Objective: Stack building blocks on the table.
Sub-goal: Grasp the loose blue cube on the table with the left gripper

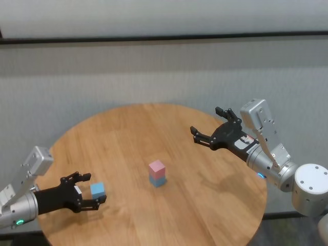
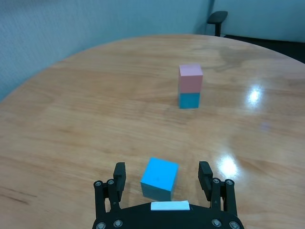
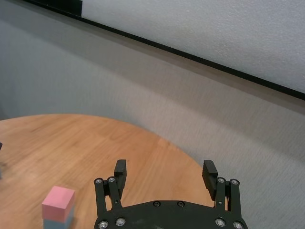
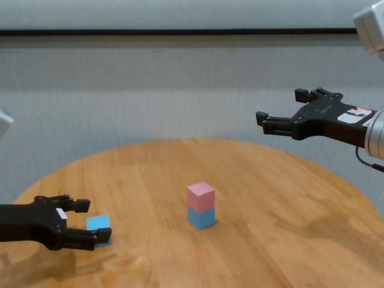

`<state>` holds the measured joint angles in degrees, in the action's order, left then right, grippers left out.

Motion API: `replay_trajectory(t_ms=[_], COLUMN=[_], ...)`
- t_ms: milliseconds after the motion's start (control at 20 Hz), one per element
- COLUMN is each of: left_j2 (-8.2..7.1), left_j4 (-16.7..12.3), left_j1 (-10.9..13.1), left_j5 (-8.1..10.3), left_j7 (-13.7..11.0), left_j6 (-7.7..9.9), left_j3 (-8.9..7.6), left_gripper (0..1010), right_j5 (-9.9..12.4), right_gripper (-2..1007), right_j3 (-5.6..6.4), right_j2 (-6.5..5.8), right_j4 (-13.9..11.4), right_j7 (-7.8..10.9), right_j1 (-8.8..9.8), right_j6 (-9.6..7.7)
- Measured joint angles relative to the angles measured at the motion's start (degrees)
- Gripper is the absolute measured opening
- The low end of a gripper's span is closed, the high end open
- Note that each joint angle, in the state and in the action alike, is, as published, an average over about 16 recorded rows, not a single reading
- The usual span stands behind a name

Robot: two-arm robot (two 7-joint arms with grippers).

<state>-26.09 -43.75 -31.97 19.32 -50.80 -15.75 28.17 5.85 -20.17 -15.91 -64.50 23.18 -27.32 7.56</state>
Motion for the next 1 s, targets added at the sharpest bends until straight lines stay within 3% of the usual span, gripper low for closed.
replay_trajectory(t_ms=[550, 1000], left_j2=[2.0, 2.58], left_j4=[4.8, 5.7], left_j1=[-2.3, -2.7], left_j5=[-0.99, -1.54], left_j7=[-1.6, -1.8], left_j6=[-1.31, -1.42], left_j3=[0.86, 0.98], left_gripper=[1002, 962], right_j5=[0.0, 0.0], right_gripper=[1005, 1005], right_j3=[-0.01, -0.01], right_j2=[0.04, 0.05], right_j4=[0.0, 0.0], right_j7=[0.0, 0.0], right_j1=[-0.04, -0.05], right_j6=[0.0, 0.0])
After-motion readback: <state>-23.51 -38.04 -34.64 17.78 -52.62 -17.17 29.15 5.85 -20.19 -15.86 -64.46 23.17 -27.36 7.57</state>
